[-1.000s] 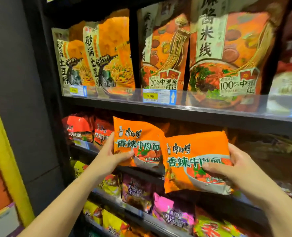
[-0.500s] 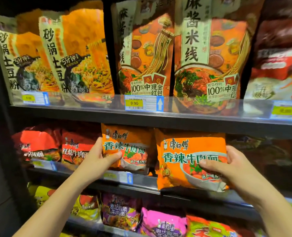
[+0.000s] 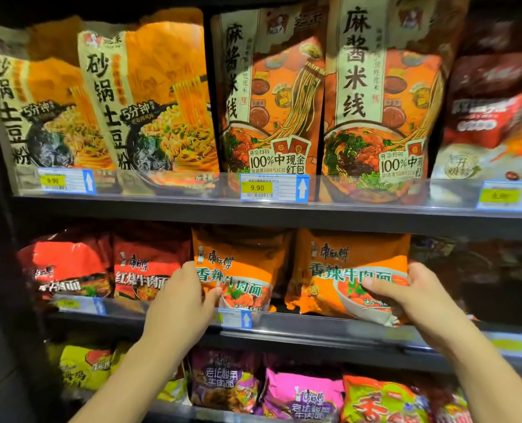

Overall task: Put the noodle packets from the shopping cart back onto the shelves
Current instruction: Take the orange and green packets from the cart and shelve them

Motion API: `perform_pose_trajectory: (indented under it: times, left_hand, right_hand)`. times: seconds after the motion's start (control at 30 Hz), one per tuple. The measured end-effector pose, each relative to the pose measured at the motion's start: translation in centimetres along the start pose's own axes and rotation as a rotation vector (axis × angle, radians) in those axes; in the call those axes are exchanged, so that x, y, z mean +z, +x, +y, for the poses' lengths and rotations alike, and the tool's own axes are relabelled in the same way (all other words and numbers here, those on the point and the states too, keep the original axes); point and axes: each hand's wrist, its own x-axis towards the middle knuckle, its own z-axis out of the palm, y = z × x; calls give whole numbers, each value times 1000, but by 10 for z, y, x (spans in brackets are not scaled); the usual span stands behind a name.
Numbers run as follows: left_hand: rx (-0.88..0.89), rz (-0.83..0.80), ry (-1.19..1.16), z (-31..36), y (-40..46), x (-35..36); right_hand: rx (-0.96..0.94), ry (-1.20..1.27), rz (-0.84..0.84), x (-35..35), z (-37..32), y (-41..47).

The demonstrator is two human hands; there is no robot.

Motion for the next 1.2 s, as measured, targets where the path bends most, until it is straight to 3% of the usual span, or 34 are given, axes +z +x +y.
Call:
perform_pose_trajectory:
  times: [0.1,0.33,0.63,0.9,1.2]
  left_hand:
    - [44,-9,116,-1,0,-6]
    - [129,64,-28,7,-10,-28]
    - [204,-162,-100,37,-6,-21]
    - [266,-270,28,46,-6,-24]
    - [475,-422,160,68,-3,-33]
  right_hand:
    - [31,-42,-15,5,0,2]
    - [96,-184,-73,6,0,13]
    - [197,-549,-111,2,1,17]
    - [232,-833,-33,5,-19,0]
    - [289,-1140,-49,-5,-50,-44]
